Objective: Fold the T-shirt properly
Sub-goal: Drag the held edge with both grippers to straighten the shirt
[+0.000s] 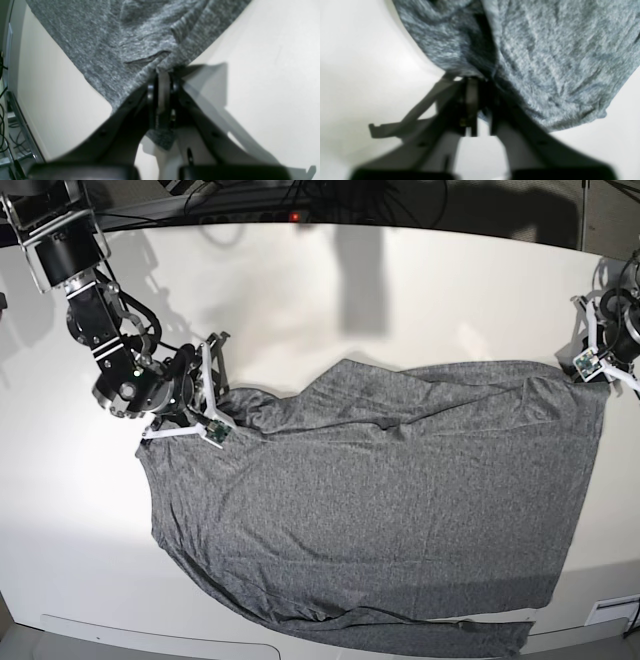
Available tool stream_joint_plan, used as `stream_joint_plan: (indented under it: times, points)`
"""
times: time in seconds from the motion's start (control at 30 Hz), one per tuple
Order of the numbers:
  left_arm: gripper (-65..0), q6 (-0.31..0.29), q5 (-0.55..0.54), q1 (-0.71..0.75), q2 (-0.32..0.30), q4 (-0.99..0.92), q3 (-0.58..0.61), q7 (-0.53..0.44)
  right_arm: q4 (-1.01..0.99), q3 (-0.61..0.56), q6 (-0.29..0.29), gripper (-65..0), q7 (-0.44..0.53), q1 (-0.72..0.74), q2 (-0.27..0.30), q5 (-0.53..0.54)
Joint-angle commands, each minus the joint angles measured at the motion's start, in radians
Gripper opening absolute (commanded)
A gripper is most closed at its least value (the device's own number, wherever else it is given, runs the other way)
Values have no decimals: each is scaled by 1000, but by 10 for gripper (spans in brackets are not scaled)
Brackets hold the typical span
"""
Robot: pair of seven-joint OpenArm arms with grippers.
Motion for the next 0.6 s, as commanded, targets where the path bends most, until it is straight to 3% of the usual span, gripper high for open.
stream_joint_plan:
  times: [0.0, 0.17, 0.37, 0.57]
  points:
    - [-650, -67, 33, 20, -9, -11, 9, 58, -8, 1, 1, -650, -42, 3, 14, -40]
    - [-650, -67, -172, 42, -51, 13, 8, 104, 51, 2, 0, -650, -78, 2, 38, -39]
    - [-650, -67, -458, 124, -207, 153, 7, 172, 168, 2, -1, -650, -216, 3, 129, 86]
    - [-650, -67, -588, 127, -297, 270, -4, 265, 171, 24, -14, -650, -204, 6, 132, 100]
